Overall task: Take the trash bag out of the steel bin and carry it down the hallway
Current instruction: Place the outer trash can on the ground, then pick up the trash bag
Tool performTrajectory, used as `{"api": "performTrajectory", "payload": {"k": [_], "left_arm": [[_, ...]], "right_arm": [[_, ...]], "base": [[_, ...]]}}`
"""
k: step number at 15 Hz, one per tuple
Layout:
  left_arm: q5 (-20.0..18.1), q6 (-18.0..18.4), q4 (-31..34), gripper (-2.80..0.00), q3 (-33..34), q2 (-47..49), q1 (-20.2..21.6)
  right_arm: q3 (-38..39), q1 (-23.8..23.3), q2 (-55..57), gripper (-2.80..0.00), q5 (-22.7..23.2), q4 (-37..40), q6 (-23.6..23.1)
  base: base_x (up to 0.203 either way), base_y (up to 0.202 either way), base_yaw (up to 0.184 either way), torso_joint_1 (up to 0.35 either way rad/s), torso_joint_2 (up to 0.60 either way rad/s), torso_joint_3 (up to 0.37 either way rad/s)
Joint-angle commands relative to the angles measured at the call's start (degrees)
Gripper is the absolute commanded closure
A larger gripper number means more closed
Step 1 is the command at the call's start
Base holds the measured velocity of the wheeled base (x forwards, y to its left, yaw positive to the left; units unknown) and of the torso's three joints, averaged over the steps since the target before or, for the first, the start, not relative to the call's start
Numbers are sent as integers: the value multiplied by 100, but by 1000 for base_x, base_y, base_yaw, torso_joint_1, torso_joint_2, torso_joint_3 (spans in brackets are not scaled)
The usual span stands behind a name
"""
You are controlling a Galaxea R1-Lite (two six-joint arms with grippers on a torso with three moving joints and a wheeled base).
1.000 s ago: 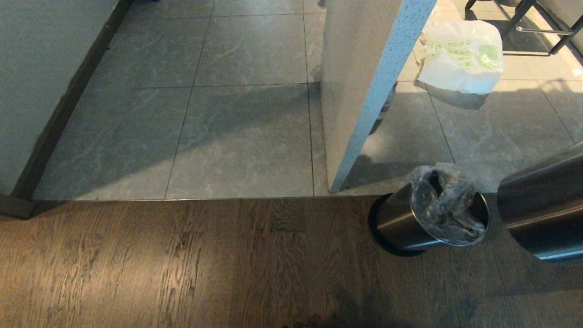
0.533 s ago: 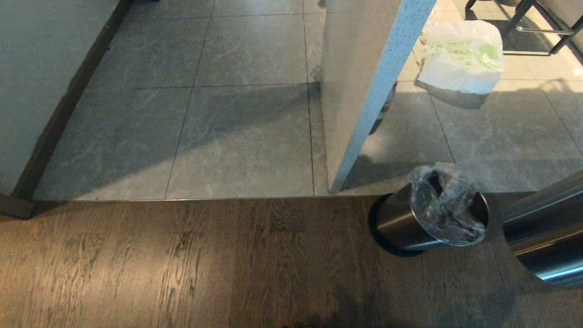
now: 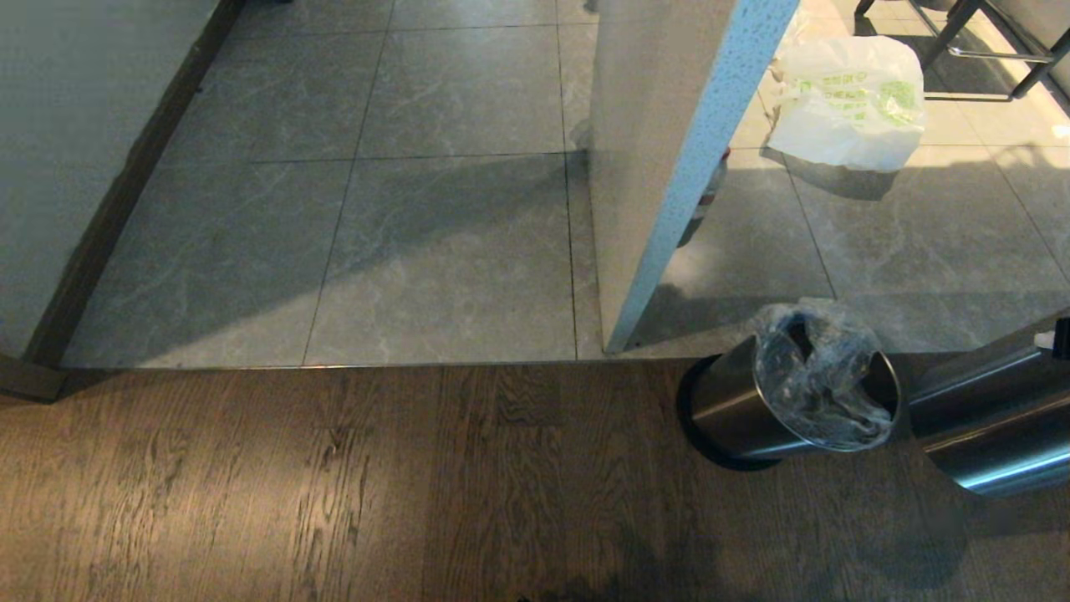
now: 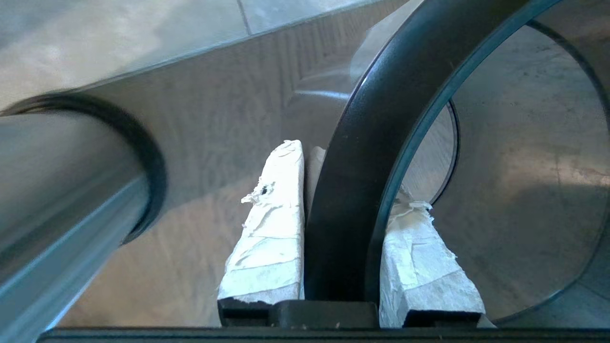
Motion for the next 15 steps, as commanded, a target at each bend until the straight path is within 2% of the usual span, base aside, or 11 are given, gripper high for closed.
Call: {"api": "performTrajectory", "payload": {"k": [1,6,7,8,12,15], "left_arm": [[4,-1,1,0,0,0,2],[4,-1,1,0,0,0,2],[4,-1,1,0,0,0,2],[4,-1,1,0,0,0,2],[4,-1,-3,0,0,0,2],[4,-1,-6,0,0,0,2]], "right_arm": [[-305,-13,683,0,9,-28,-3],[-649,-11,1053,0,9,-47,0],[-640,-11,1061,-82,9,-48,-9],[-640,-11,1061,-280,1,-48,-1],[-524,-11,921,-280,9,-48,6],[-219,-18,411,-280,13,-24,9]], "base": [[0,0,0,0,0,0],[0,0,0,0,0,0],[0,0,0,0,0,0],[0,0,0,0,0,0],[0,0,0,0,0,0],[0,0,0,0,0,0]]}}
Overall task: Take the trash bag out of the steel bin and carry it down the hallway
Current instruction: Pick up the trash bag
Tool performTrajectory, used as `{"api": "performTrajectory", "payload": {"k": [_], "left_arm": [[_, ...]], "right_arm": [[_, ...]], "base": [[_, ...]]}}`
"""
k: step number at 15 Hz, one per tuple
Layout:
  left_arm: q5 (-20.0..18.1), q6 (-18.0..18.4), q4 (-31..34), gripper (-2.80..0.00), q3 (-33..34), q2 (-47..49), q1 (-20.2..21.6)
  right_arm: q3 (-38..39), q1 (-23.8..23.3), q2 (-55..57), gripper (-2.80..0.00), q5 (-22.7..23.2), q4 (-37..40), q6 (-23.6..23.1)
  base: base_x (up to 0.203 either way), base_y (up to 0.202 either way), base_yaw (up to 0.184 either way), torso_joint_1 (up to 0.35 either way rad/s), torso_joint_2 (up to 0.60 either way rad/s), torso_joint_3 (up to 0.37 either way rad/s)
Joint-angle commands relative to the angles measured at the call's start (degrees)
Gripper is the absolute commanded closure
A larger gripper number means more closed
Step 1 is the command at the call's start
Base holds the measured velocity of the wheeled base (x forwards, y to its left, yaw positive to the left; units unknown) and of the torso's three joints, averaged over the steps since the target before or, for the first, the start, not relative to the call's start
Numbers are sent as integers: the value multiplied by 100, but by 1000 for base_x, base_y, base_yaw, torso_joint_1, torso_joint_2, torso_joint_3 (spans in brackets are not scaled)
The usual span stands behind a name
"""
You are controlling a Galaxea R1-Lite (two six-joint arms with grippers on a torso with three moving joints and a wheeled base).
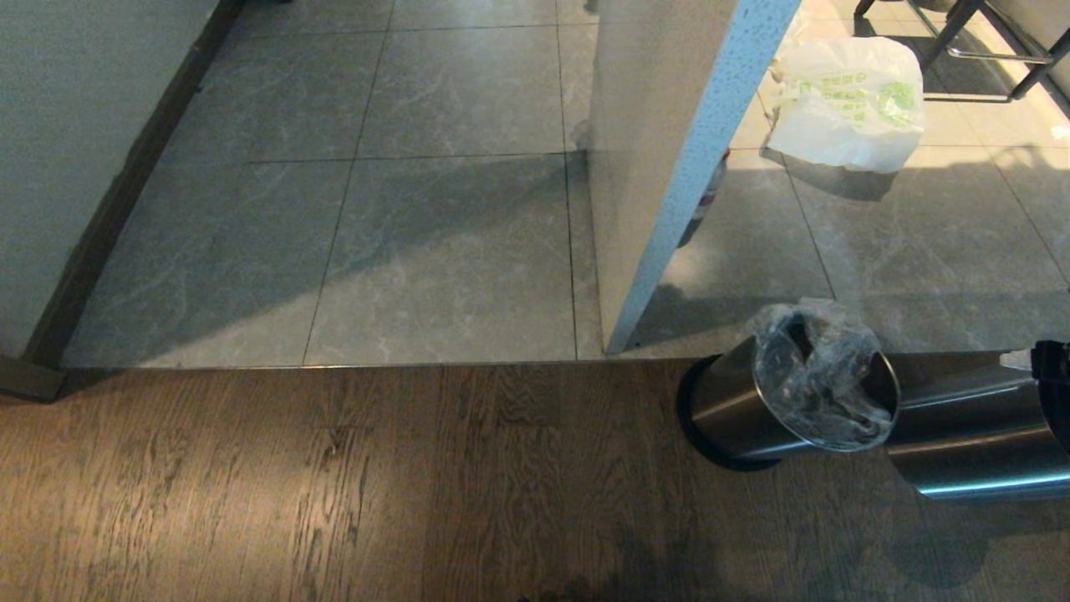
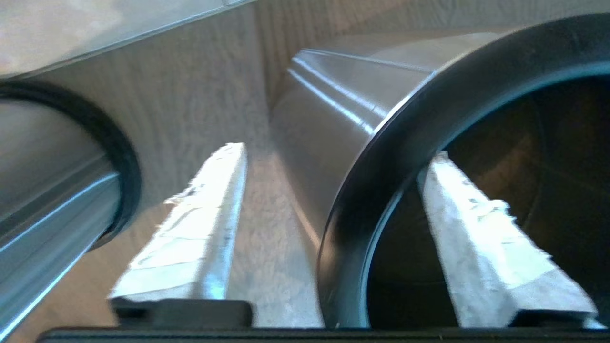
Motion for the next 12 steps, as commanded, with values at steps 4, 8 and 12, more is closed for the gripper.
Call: {"api": "performTrajectory", "payload": {"k": [4,8,12], "left_arm": [[1,3,3,0,0,0,2],[1,-2,-1,0,0,0,2],[1,-2,3,0,0,0,2]], "right_arm": [[1096,56,-1360,-158,80,171,-6],[2106,588,-2454,0,690,336,-109],[2756,1465,-3152,0,737,357,-138]], "base": [[0,0,0,0,0,0],[0,0,0,0,0,0],[0,0,0,0,0,0]]}}
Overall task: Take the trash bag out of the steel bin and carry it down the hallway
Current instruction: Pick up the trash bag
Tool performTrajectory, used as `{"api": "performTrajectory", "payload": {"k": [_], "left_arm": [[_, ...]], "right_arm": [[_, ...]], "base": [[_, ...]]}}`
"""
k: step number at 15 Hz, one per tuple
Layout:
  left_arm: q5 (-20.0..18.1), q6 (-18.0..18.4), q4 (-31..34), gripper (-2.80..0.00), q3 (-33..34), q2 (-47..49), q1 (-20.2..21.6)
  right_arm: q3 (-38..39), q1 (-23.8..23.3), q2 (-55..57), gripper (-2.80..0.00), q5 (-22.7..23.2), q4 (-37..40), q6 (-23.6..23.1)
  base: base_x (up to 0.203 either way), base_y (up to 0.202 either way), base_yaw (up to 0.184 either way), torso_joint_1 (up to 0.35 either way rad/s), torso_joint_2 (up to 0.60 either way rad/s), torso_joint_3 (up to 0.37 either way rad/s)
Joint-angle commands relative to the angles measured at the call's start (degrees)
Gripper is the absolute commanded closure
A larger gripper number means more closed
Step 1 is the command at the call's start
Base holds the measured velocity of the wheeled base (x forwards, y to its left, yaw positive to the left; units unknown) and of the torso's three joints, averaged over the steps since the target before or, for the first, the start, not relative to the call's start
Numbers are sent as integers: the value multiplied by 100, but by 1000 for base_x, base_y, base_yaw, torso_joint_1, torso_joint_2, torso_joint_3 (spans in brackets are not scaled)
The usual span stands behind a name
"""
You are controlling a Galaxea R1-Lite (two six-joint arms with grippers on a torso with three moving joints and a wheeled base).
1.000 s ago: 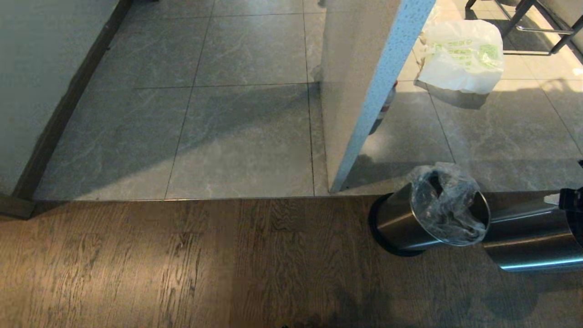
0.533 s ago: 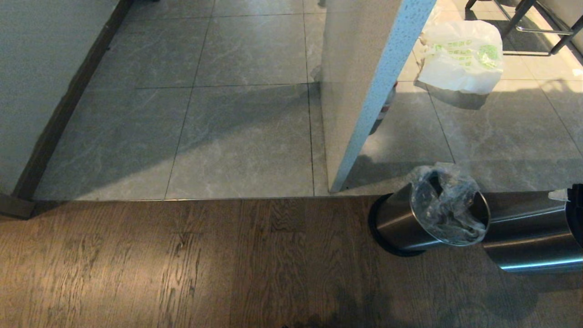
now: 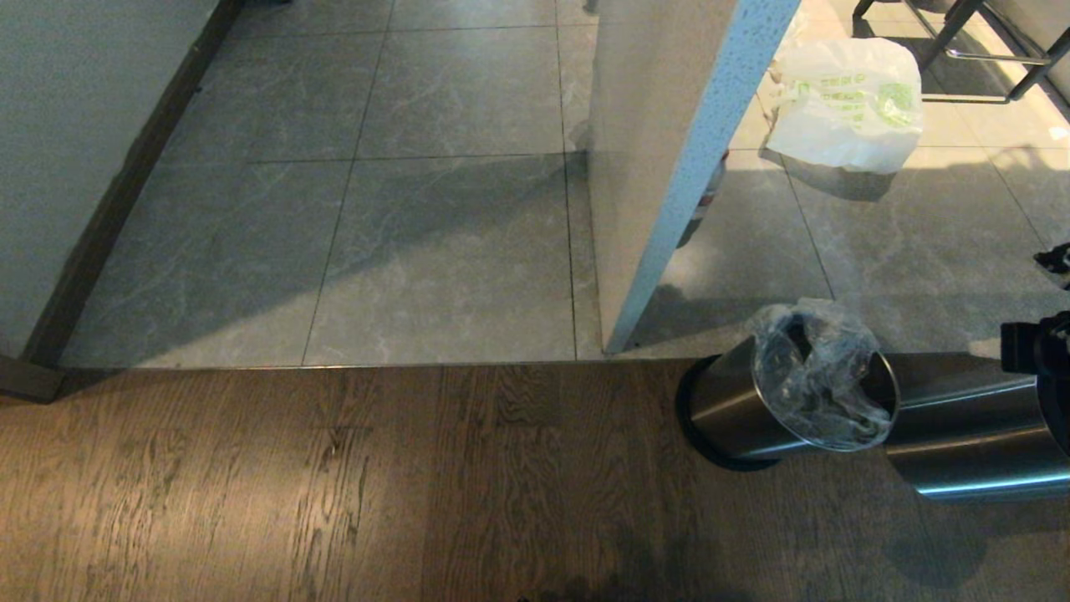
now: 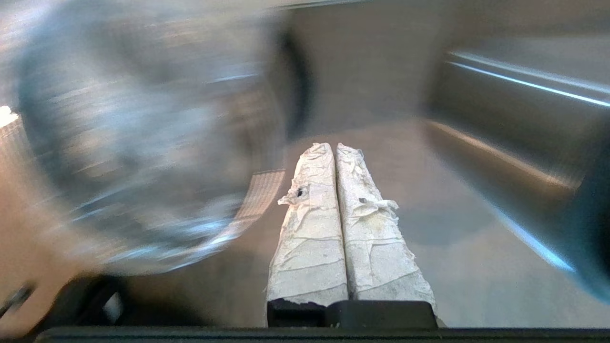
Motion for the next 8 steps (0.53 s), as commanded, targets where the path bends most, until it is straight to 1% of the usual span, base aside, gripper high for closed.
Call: {"api": "performTrajectory", "payload": {"k": [1,2,3,5,6,8], "left_arm": [[1,-3,4,0,0,0,1],[1,-3,4,0,0,0,1],[1,-3,4,0,0,0,1],[1,-3,4,0,0,0,1],[1,-3,4,0,0,0,1],[1,-3,4,0,0,0,1]], "right_arm": [[259,353,-440,0,11,-28,-17],[347,472,-500,0,15,-61,-26],[454,614,-522,0,15,-58,-316],[726,705,-529,0,33,-34,-1131],[843,716,-533,0,45,-4,-1329],[859,768,-631,0,49,101,-1326]], "base": [[0,0,0,0,0,0],[0,0,0,0,0,0],[0,0,0,0,0,0],[0,0,0,0,0,0],[0,0,0,0,0,0],[0,0,0,0,0,0]]}}
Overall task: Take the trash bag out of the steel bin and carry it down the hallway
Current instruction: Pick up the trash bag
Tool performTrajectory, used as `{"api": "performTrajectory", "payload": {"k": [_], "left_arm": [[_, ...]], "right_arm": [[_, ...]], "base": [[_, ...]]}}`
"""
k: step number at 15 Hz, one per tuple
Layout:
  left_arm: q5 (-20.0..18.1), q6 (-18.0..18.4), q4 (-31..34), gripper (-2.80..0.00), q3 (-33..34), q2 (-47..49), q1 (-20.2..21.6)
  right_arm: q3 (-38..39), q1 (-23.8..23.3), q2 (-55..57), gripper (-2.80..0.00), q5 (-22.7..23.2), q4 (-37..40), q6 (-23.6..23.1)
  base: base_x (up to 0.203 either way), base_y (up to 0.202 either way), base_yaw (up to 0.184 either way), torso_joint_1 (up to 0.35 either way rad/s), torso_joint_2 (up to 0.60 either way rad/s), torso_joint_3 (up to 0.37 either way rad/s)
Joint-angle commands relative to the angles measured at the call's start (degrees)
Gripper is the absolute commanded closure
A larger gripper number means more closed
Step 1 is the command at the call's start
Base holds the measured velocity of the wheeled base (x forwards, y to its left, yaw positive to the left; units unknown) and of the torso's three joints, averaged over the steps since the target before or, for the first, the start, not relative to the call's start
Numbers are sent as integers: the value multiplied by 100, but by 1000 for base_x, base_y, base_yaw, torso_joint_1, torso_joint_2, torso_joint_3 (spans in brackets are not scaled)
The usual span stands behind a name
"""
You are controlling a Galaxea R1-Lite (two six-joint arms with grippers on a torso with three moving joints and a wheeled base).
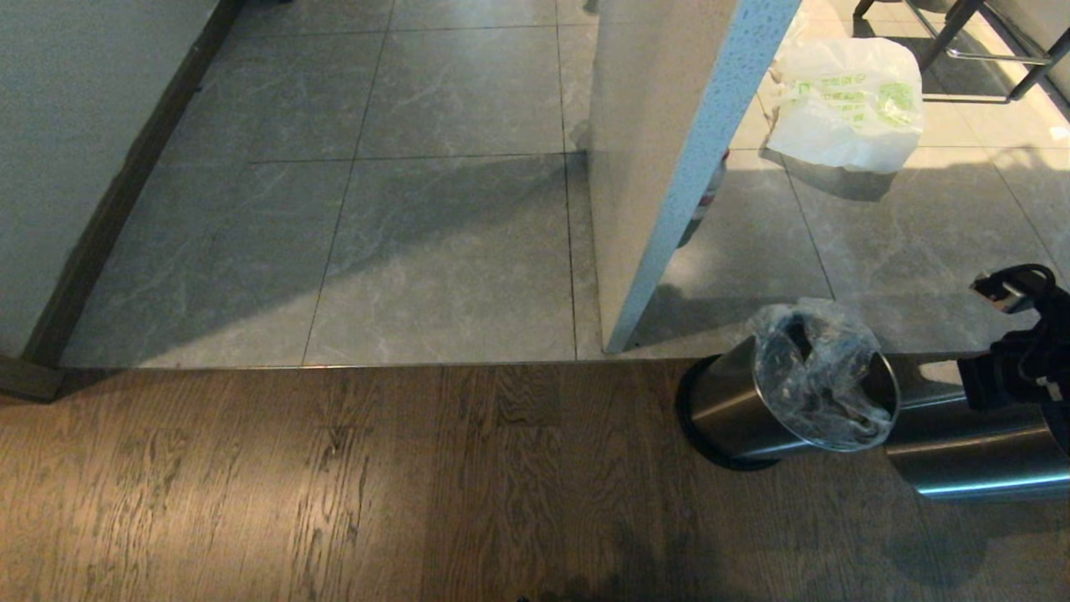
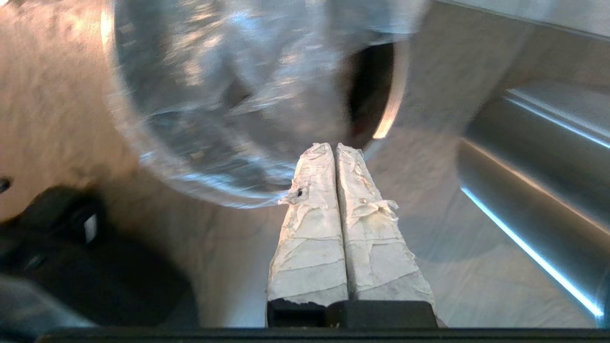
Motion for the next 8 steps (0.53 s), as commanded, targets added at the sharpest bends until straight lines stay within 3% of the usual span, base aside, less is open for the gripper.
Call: {"api": "performTrajectory", "payload": {"k": [1,4,5,6,8], "left_arm": [[4,-1,1,0,0,0,-1],[4,-1,1,0,0,0,-1],[4,-1,1,0,0,0,-1],[4,-1,1,0,0,0,-1],[4,-1,-7,0,0,0,-1]], "right_arm": [[78,23,-89,0,33,89,-54],[217,373,-59,0,-9,102,-63],[344,620,-18,-236,-30,101,-67],[457,800,59,-280,-39,94,-69],[524,1013,231,-280,-18,29,-85]], "base": [[0,0,0,0,0,0],[0,0,0,0,0,0],[0,0,0,0,0,0],[0,0,0,0,0,0],[0,0,0,0,0,0]]}}
